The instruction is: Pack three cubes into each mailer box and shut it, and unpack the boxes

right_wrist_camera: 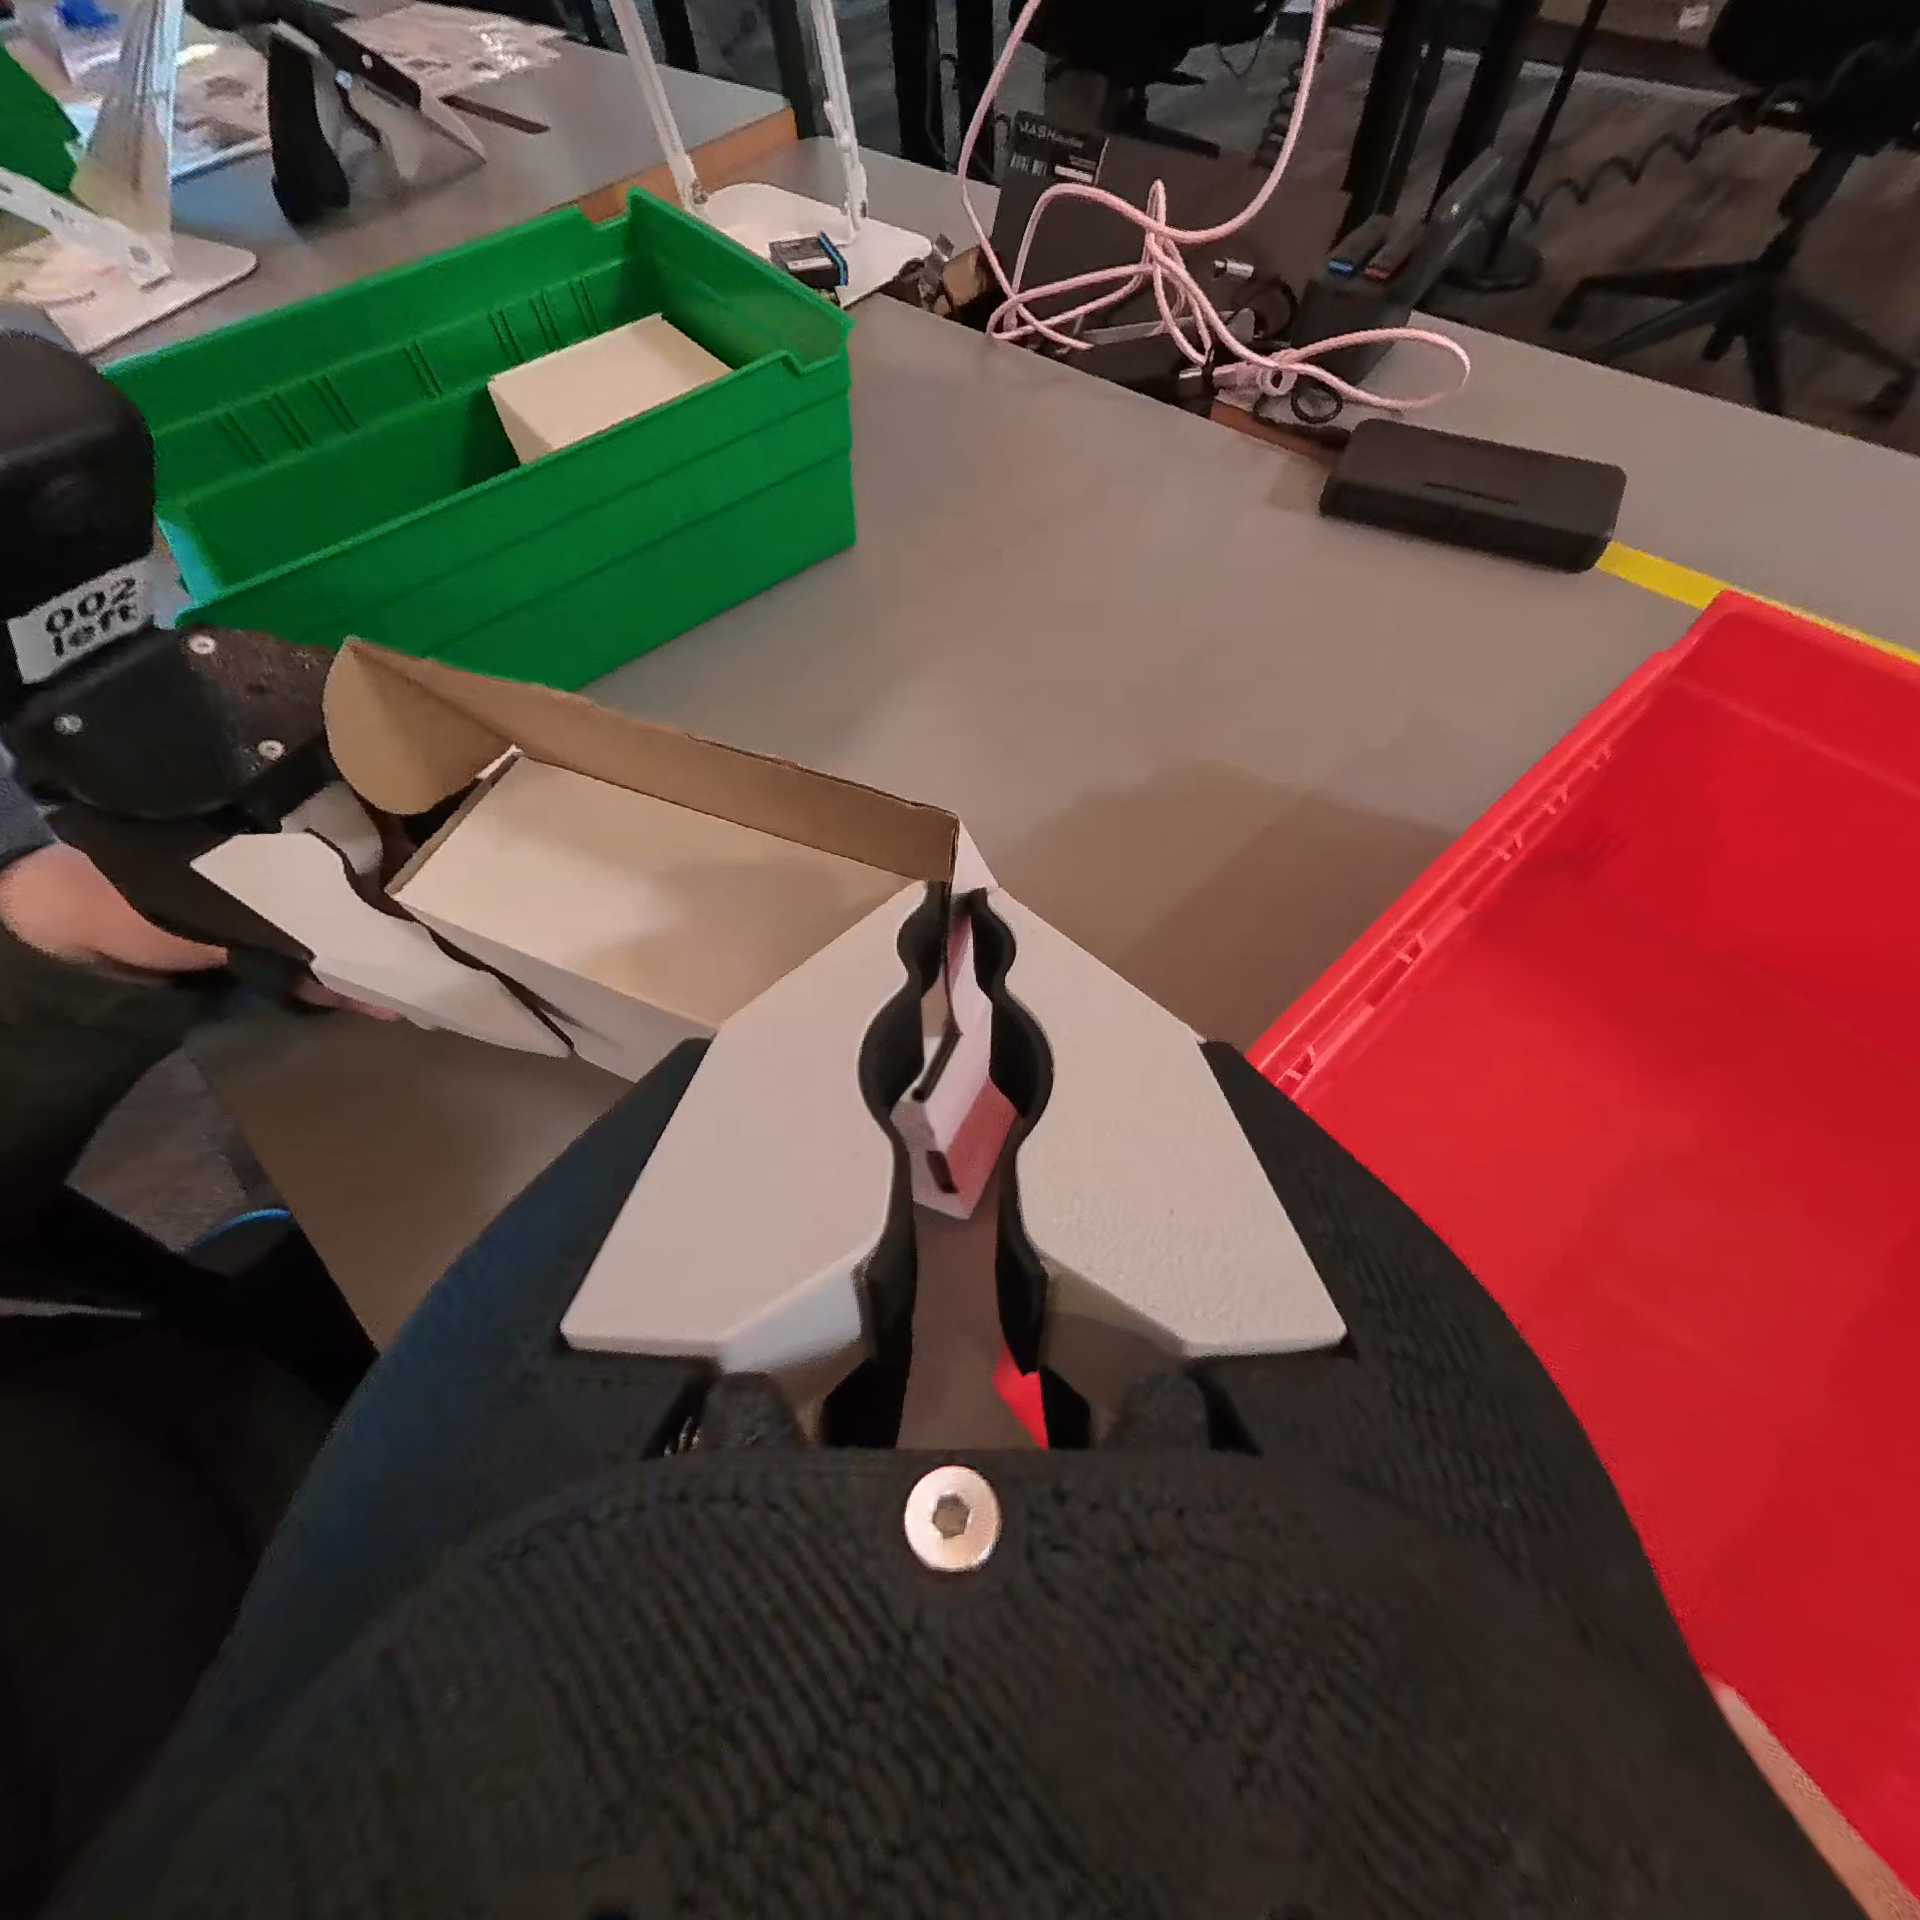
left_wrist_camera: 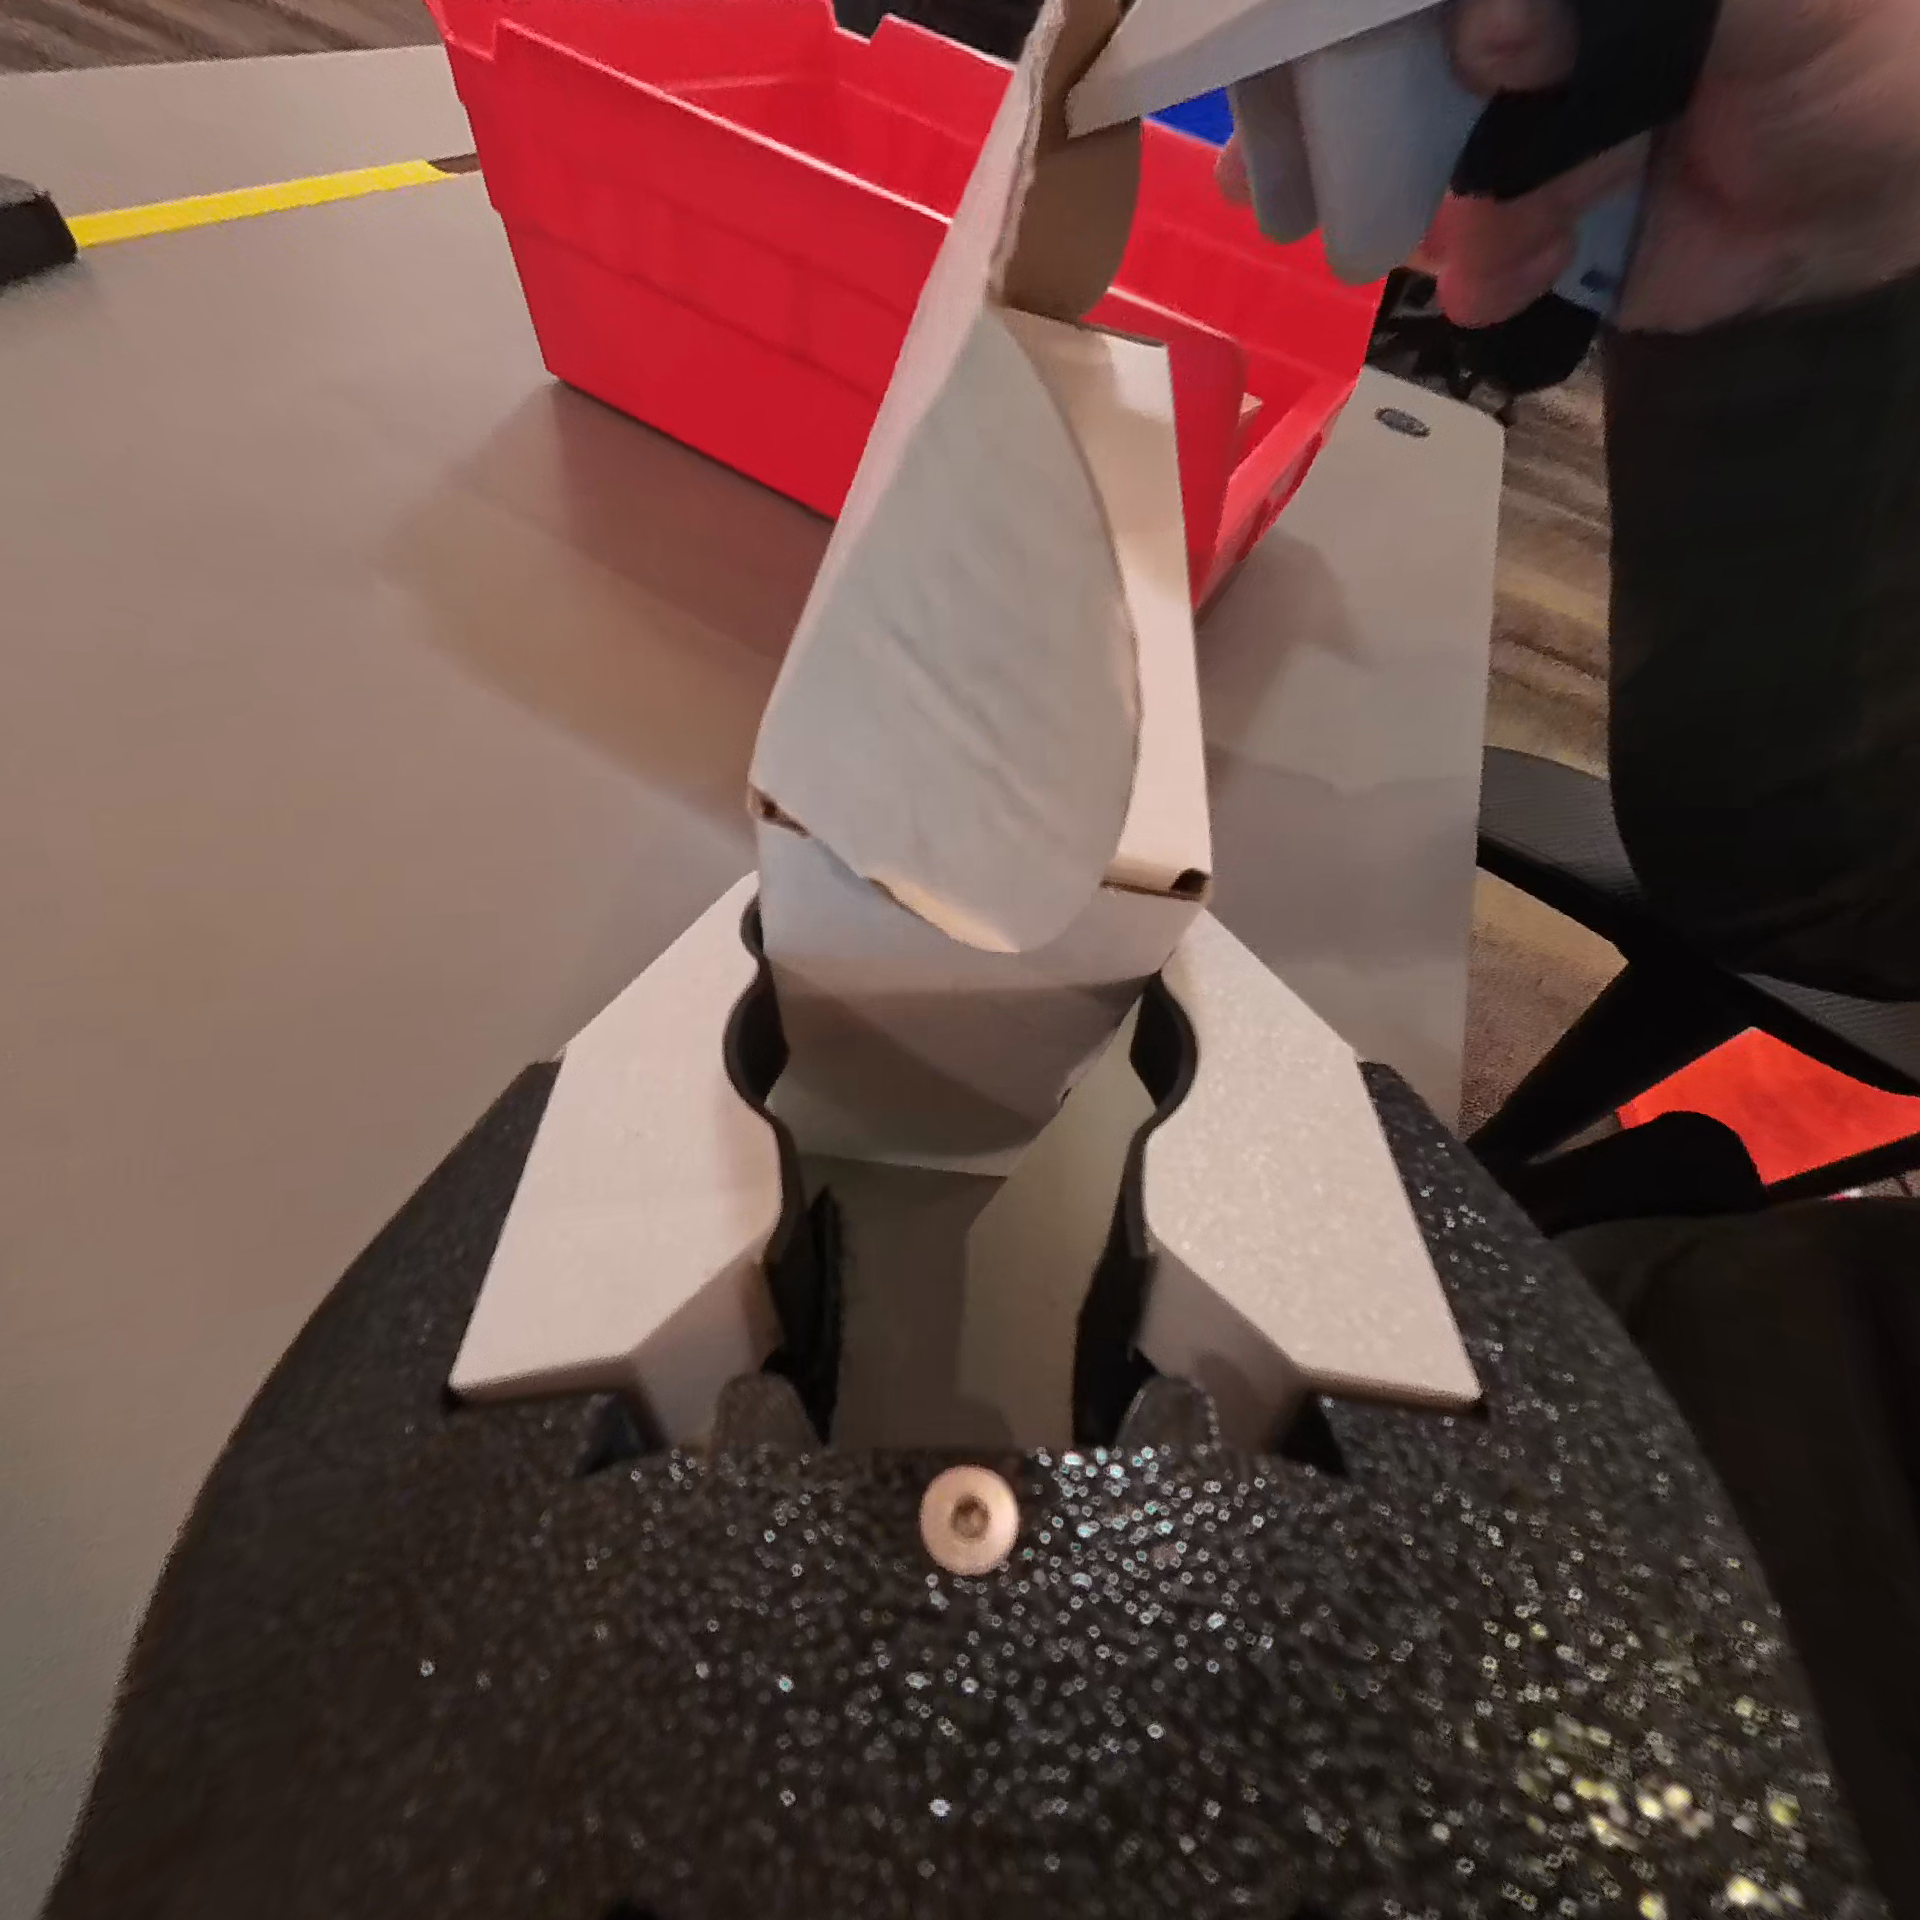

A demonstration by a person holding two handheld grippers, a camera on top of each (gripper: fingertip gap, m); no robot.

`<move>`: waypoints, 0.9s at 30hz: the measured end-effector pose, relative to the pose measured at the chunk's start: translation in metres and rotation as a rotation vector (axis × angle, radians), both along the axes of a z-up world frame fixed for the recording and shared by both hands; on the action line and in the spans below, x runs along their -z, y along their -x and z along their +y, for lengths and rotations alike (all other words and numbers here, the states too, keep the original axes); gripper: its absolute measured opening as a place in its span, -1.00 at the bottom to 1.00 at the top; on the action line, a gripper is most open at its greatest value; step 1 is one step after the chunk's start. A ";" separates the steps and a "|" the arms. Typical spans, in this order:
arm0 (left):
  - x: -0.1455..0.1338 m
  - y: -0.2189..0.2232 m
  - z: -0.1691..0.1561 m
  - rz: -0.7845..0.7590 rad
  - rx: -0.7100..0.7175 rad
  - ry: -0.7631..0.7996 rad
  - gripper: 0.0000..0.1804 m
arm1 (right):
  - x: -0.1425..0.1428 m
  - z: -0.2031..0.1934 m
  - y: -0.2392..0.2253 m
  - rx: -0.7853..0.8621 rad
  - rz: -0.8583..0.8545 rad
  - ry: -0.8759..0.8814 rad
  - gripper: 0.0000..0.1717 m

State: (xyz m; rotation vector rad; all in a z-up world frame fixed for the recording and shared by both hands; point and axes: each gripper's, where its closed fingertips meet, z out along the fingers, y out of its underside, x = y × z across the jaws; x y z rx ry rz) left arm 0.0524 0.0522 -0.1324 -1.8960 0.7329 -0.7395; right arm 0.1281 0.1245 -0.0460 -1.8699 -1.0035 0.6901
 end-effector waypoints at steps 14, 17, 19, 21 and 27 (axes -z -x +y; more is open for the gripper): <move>0.002 0.005 0.006 0.051 0.016 0.046 -0.26 | 0.019 -0.004 -0.007 -0.093 -0.127 -0.005 -0.70; 0.002 0.006 0.005 0.059 0.021 0.048 -0.26 | 0.022 -0.005 -0.004 -0.131 -0.175 -0.068 -0.84; 0.002 0.006 0.005 0.064 0.023 0.051 -0.26 | 0.021 0.001 -0.006 -0.111 -0.210 -0.136 -0.99; 0.003 0.006 0.005 0.078 0.030 0.057 -0.26 | 0.015 -0.001 0.001 -0.108 -0.144 -0.107 -0.98; 0.005 0.009 0.007 0.111 0.036 0.100 -0.27 | 0.018 0.005 0.000 -0.029 -0.106 -0.021 -1.00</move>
